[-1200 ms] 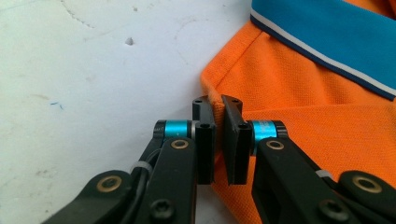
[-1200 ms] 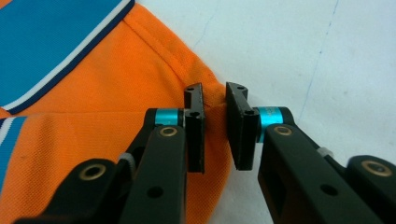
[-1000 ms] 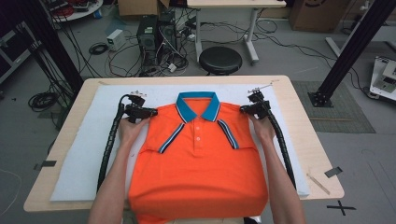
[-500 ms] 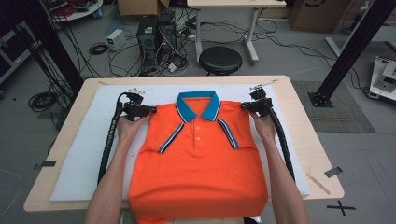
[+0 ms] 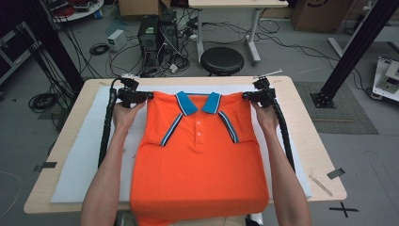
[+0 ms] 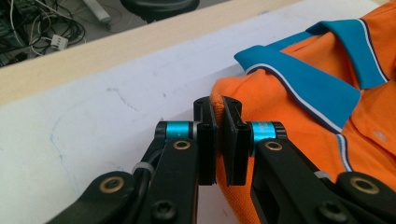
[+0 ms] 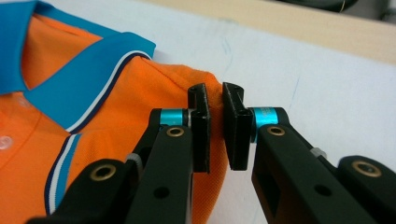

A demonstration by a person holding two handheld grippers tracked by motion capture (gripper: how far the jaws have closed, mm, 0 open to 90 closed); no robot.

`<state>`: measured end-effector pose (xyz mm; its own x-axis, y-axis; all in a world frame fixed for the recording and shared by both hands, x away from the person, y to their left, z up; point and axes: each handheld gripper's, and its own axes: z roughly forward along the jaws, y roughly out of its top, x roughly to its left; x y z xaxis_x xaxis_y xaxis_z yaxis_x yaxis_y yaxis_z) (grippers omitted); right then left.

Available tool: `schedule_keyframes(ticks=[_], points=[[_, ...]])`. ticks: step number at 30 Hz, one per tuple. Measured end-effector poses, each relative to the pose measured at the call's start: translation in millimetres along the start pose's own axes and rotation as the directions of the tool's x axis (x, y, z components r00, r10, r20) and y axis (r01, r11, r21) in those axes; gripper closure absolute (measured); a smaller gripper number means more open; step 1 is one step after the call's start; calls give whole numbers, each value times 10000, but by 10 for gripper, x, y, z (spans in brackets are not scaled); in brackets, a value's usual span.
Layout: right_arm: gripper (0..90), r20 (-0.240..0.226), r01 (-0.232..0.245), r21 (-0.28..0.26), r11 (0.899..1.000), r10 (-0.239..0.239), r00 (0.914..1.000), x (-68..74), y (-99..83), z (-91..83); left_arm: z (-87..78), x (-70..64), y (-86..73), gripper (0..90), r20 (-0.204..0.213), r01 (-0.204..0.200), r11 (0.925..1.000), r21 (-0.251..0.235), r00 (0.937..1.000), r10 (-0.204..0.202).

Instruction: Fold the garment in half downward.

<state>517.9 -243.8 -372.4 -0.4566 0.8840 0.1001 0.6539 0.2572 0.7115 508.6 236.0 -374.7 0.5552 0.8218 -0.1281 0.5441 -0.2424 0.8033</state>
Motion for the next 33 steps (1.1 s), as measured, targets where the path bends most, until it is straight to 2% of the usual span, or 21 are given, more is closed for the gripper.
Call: schedule_keyframes(ticks=[1, 4, 6, 9, 12, 13, 14, 19, 20, 22, 24, 26, 27, 29, 32, 33], points=[[835, 0, 0, 0, 10000, 0, 10000, 0, 0, 0, -18, 0, 31, 851, 9, -10, 10000, -31, 10000, 10], [834, -59, -117, -471, 9988, 115, 9999, -12, 49, -84, -85, -9, 83, 851, -18, -147, 9992, -362, 9999, 146], [834, -191, -174, -601, 9980, 163, 9997, -27, 62, -114, -119, 5, 85, 851, -4, -67, 9987, -500, 10000, 67], [834, -257, -165, -641, 9978, 149, 9996, -33, 61, -134, -134, 15, 49, 851, 197, 123, 9988, -481, 9997, -113], [833, -338, -75, -374, 9993, 62, 9994, -22, 21, -135, -136, -36, -45, 851, 422, -35, 9990, -443, 9991, 54], [833, -481, 10, -291, 9996, -24, 9988, -21, -14, -125, -133, -46, -69, 851, 474, -36, 9992, -404, 9989, 55], [833, -427, 136, -238, 9996, -146, 9990, -3, -59, -129, -130, -60, -93, 851, 518, -4, 9993, -361, 9987, 22], [832, -849, 109, -404, 9991, -143, 9963, 40, -211, -191, -184, -142, -240, 851, 779, -200, 9994, -300, 9967, 223], [832, -867, 97, -436, 9990, -135, 9961, 52, -289, -243, -209, -160, -279, 850, 874, -146, 9992, -367, 9960, 178], [832, -987, 87, -426, 9991, -128, 9950, 52, -329, -269, -250, -201, -343, 850, 1065, -22, 9992, -405, 9943, 65], [831, -1340, 125, -428, 9990, -182, 9908, 59, -468, -341, -291, -253, -414, 849, 1059, -125, 9991, -409, 9942, 167], [830, -1368, 160, -451, 9989, -220, 9904, 70, -518, -364, -325, -311, -483, 849, 992, -197, 9992, -345, 9948, 230], [830, -1363, 220, -487, 9986, -284, 9903, 75, -566, -381, -342, -337, -515, 849, 933, -364, 9988, -323, 9949, 393], [830, -1414, 138, -506, 9986, -209, 9897, 87, -652, -419, -379, -379, -575, 849, 1067, -437, 9988, -222, 9932, 459], [831, -1537, 79, -347, 9994, -132, 9880, 118, -761, -468, -465, -465, -676, 849, 1161, -556, 9973, -488, 9914, 610], [830, -1534, 228, -328, 9992, -275, 9878, 135, -802, -482, -489, -481, -696, 849, 1190, -605, 9969, -510, 9907, 662]])
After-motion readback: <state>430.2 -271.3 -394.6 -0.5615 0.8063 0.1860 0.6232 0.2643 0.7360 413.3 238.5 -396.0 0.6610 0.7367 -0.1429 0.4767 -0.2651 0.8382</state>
